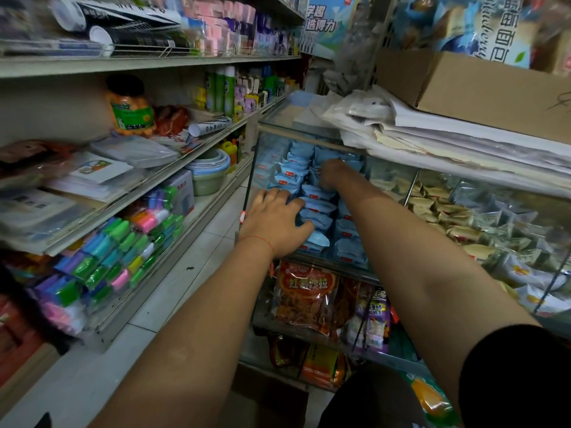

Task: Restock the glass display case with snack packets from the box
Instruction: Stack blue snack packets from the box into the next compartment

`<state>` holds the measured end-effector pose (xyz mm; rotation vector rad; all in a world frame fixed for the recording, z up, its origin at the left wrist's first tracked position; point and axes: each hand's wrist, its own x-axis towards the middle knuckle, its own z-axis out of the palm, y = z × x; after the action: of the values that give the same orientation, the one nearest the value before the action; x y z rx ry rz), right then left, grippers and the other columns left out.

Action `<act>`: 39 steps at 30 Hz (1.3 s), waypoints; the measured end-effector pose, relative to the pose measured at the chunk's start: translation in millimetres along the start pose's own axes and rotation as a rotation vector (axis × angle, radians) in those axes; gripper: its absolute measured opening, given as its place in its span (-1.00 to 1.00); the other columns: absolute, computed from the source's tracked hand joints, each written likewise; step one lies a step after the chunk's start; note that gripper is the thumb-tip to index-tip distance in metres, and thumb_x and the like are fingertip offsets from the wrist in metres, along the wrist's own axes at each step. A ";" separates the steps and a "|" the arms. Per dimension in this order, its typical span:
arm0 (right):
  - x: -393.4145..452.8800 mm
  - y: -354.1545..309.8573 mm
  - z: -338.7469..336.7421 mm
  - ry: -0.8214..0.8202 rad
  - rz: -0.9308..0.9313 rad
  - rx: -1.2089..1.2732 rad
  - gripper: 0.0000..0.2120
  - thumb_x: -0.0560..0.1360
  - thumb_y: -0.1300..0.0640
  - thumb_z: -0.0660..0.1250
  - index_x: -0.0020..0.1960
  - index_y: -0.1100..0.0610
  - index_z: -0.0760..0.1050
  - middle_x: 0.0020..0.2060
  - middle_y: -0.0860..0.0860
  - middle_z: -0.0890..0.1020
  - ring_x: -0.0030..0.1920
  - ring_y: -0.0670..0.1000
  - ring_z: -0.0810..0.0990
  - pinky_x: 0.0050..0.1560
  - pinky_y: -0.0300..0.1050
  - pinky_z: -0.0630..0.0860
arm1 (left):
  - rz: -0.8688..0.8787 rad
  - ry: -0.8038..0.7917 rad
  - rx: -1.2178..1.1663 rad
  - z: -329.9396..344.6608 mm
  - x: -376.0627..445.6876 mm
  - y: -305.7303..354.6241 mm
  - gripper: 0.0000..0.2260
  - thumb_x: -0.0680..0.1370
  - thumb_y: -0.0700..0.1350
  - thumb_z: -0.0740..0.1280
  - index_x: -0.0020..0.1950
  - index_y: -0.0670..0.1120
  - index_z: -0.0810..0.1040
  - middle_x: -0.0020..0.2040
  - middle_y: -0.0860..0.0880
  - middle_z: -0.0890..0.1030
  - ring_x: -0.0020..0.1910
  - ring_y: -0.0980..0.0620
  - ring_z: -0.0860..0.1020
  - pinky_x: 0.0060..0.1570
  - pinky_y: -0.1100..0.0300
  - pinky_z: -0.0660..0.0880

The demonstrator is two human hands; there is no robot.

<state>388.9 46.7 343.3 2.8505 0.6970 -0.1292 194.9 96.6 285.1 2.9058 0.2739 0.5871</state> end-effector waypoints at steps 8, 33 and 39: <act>1.2 2.8 -5.4 0.006 -0.169 0.076 -0.51 0.58 0.25 0.23 0.49 0.08 0.28 0.47 0.10 0.32 0.39 0.16 0.38 0.35 0.03 0.38 | 0.004 0.016 0.006 1.6 1.6 -2.3 -0.50 0.55 0.23 0.09 0.45 0.07 0.35 0.42 -0.04 0.36 0.44 -0.04 0.20 0.46 0.03 0.04; 2.4 -3.4 11.8 0.078 0.075 0.352 -0.27 0.56 -0.34 -0.25 0.56 0.05 0.11 0.54 0.12 0.15 0.52 0.17 0.12 0.50 0.23 -0.09 | 0.001 0.009 0.014 -0.6 1.1 -0.3 -0.50 0.55 0.21 0.11 0.45 0.06 0.35 0.42 -0.06 0.36 0.44 -0.06 0.20 0.44 0.03 0.05; 15.9 -12.0 7.5 0.055 0.204 0.293 -0.15 0.49 -0.44 -0.26 0.59 0.09 -0.03 0.56 0.17 -0.02 0.55 0.22 -0.10 0.48 0.29 -0.15 | 0.013 0.024 0.025 1.2 -0.7 -1.6 -0.49 0.55 0.22 0.11 0.45 0.05 0.35 0.42 -0.06 0.36 0.44 -0.06 0.19 0.44 0.03 0.03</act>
<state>397.1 62.6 331.8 3.1964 0.4215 -0.1315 194.5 97.9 283.5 2.9287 0.2683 0.6250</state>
